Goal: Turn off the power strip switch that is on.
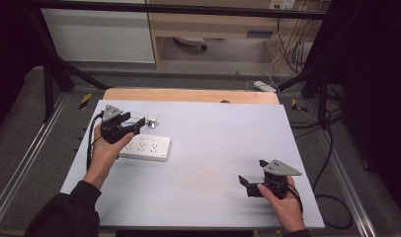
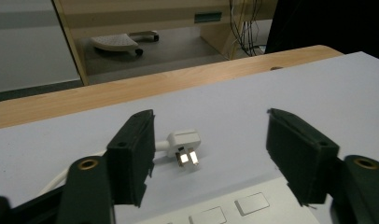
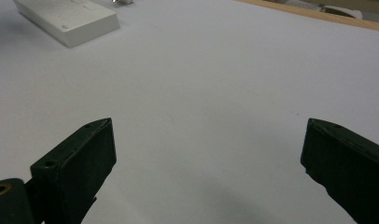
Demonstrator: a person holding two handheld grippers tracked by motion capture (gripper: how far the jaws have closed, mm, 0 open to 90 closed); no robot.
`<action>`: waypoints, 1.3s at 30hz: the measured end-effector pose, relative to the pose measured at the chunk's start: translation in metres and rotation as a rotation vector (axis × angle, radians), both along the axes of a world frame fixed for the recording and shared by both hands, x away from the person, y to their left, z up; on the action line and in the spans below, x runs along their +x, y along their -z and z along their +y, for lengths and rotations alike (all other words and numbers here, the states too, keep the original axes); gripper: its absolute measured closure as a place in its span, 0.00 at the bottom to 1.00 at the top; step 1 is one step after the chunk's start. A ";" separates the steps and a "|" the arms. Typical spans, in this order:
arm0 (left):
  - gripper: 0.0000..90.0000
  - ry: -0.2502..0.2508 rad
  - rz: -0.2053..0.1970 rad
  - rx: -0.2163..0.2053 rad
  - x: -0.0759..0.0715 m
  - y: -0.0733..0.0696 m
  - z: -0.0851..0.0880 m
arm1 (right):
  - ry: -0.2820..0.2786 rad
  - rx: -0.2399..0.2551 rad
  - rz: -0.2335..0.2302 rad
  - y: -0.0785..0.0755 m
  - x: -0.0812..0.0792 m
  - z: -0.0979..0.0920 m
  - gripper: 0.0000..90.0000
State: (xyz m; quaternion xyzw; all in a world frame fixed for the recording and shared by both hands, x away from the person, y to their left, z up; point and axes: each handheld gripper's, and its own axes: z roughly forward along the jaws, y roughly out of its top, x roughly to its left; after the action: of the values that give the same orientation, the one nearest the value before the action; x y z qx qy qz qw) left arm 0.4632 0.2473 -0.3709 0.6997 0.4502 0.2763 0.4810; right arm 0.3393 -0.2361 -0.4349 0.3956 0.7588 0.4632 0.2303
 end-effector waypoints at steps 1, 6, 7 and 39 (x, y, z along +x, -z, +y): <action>0.31 0.001 -0.002 -0.001 -0.001 -0.001 0.000 | 0.000 0.000 0.001 0.000 0.000 0.000 0.04; 0.18 0.008 -0.002 -0.010 -0.008 -0.005 0.001 | -0.002 -0.001 0.002 0.000 0.000 0.000 0.04; 0.16 0.008 -0.002 -0.013 -0.010 -0.005 0.002 | -0.002 0.000 0.003 0.000 0.000 0.000 0.04; 0.10 0.019 -0.049 -0.033 -0.067 -0.011 0.019 | -0.005 -0.007 0.002 0.000 0.000 0.001 0.04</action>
State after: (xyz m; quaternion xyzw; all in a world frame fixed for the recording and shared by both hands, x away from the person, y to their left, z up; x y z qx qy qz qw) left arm 0.3965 0.2663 -0.3603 0.6890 0.4363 0.2814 0.5057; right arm 0.3396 -0.2351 -0.4352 0.3935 0.7616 0.4608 0.2299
